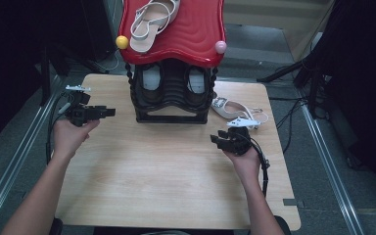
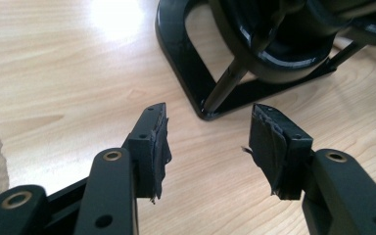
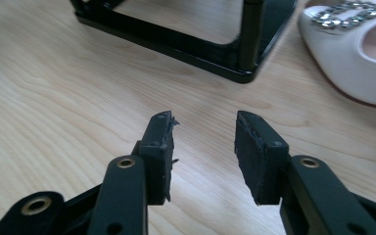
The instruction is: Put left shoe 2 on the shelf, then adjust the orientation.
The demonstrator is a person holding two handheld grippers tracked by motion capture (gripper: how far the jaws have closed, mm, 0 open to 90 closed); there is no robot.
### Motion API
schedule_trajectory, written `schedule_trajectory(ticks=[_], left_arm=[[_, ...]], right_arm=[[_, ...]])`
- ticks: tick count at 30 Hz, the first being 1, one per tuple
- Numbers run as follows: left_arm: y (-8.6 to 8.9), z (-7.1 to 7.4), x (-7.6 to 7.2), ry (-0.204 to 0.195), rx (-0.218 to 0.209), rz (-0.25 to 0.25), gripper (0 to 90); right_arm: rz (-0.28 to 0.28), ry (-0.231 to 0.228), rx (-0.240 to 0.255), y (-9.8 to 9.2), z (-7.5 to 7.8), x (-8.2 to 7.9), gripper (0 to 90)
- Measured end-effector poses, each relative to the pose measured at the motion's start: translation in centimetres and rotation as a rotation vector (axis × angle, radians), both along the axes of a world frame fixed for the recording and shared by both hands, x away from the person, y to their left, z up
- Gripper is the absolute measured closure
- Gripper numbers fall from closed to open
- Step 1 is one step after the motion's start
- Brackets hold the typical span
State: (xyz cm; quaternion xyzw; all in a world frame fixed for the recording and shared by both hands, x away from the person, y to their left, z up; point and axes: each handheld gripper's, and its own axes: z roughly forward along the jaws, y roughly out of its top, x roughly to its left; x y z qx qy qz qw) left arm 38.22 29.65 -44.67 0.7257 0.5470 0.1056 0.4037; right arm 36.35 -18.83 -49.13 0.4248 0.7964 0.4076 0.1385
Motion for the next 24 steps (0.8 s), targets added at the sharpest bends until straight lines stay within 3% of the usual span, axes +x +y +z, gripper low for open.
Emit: schedule_trajectory(ticks=[3,7,10,13,15,24], left_arm=[[-0.2,-0.3,-0.4,0.008,-0.009,-0.013,48.4],[-0.5,-1.1,-0.8,0.012,0.006,-0.027,48.5],[-0.5,-1.6,-0.9,0.018,-0.013,-0.02,48.5],[-0.6,-2.0,-1.3,0.019,-0.018,-0.025,48.5],[-0.7,-2.2,-1.7,0.015,-0.003,-0.031,48.5],[-0.6,-2.7,-2.2,0.015,-0.012,-0.035,48.2]], right_arm=[[-0.01,0.017,0.018,-0.2,-0.1,0.2,65.1],[-0.036,0.016,0.005,-0.6,-0.1,0.4,77.0],[-0.049,0.022,0.026,-1.0,-0.2,0.6,84.2],[-0.064,0.022,0.015,-1.3,-0.2,0.8,89.5],[-0.074,0.019,0.012,-1.5,-0.3,0.9,90.0],[-0.101,0.017,0.027,-2.1,-0.3,1.6,90.0]])
